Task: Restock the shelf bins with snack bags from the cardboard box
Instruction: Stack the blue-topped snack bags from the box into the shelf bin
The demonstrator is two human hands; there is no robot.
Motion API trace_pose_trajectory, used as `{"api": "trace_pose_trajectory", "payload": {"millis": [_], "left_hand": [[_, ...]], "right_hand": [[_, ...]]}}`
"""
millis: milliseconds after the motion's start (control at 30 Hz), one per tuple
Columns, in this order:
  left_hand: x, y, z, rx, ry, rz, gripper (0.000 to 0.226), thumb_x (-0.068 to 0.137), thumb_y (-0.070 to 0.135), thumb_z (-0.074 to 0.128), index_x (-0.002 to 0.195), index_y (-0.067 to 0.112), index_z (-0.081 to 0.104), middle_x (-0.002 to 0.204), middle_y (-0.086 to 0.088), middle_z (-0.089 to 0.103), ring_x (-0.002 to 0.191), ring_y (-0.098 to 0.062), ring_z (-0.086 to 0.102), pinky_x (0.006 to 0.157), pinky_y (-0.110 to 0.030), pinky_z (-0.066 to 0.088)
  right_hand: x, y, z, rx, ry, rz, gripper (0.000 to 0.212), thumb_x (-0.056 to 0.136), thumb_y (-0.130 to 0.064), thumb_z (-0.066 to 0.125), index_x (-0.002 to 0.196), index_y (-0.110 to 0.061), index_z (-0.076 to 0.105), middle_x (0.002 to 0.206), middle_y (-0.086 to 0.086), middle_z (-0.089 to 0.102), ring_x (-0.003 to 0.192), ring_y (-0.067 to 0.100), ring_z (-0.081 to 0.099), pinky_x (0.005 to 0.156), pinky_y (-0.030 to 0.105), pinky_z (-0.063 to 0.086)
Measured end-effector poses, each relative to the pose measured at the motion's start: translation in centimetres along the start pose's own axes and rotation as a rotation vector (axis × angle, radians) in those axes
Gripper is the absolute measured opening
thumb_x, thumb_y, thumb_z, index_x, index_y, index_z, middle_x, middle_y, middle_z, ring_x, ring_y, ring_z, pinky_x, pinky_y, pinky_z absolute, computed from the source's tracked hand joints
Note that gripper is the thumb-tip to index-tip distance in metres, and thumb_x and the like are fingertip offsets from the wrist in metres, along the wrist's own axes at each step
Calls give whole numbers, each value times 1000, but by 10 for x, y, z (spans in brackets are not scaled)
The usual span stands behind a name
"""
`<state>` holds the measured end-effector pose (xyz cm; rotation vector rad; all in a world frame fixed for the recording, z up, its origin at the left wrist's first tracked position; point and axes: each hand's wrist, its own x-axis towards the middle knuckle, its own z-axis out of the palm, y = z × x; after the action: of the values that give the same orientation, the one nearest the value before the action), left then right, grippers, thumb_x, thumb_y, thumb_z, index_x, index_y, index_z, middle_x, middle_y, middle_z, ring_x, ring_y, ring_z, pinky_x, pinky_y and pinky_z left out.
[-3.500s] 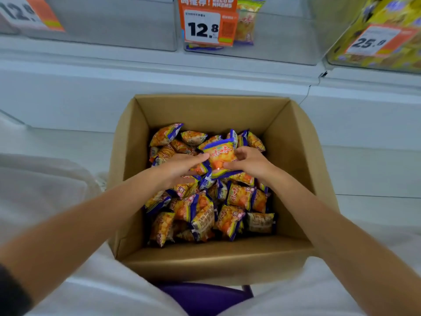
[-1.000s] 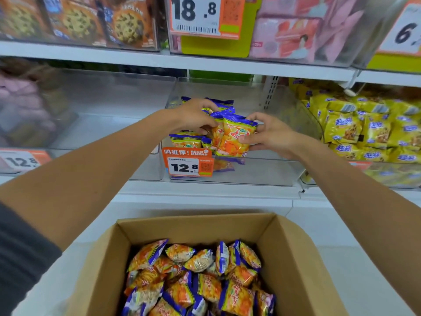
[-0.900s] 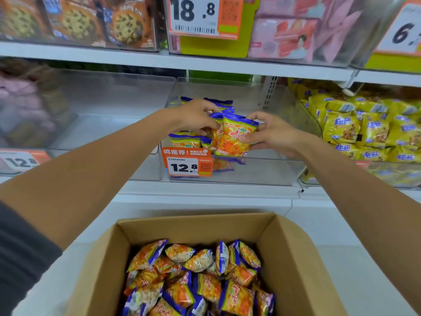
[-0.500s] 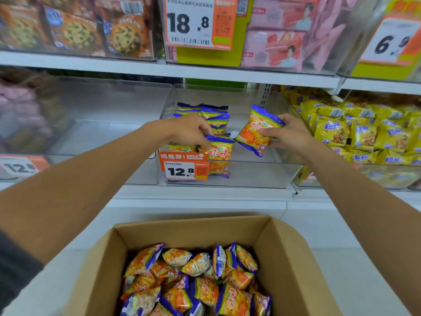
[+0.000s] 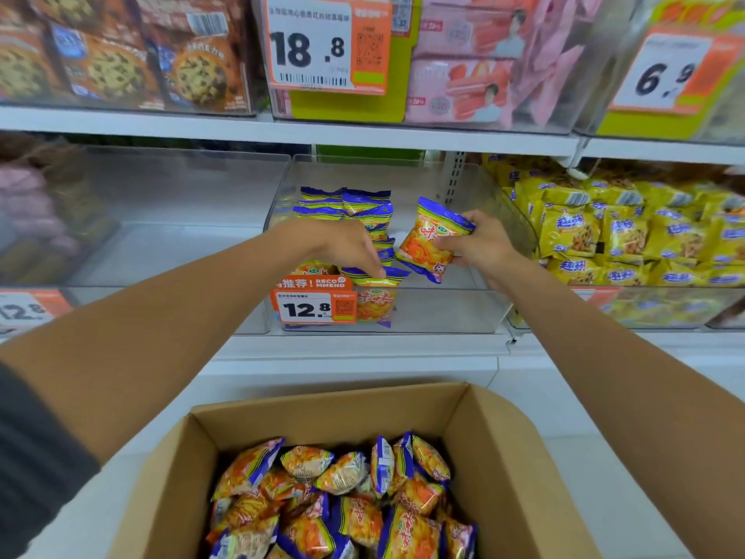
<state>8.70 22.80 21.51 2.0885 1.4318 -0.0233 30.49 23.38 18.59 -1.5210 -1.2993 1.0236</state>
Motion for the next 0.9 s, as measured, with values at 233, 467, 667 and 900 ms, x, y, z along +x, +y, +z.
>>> {"api": "trace_pose_trajectory", "payload": {"millis": [233, 467, 667, 900], "left_hand": [[8, -13, 5, 107, 19, -26, 27, 86, 31, 72, 110, 19, 74, 104, 8, 69, 98, -12, 58, 93, -32, 45], [8, -3, 8, 154, 8, -158, 49, 86, 60, 59, 77, 12, 61, 74, -3, 54, 71, -18, 50, 69, -32, 39], [11, -7, 5, 81, 292, -85, 62, 84, 67, 55, 58, 12, 50, 58, -4, 44, 58, -20, 44, 63, -34, 33], [69, -25, -15, 153, 612, -3, 52, 94, 49, 56, 141, 28, 49, 150, -7, 43, 135, -29, 41, 109, -41, 36]], "right_hand": [[-1, 5, -3, 16, 27, 17, 45, 76, -4, 80, 108, -9, 49, 114, 15, 63, 101, 28, 67, 82, 45, 58], [-1, 8, -5, -11, 55, -6, 49, 75, -6, 81, 113, -9, 51, 110, 11, 63, 99, 24, 66, 84, 44, 58], [12, 11, -11, -94, 131, -107, 54, 74, -5, 80, 120, -8, 53, 105, 6, 63, 94, 20, 62, 80, 33, 53], [65, 6, 3, -234, 99, -89, 64, 79, -4, 77, 132, -7, 41, 118, 10, 58, 104, 22, 59, 74, 27, 46]]}}
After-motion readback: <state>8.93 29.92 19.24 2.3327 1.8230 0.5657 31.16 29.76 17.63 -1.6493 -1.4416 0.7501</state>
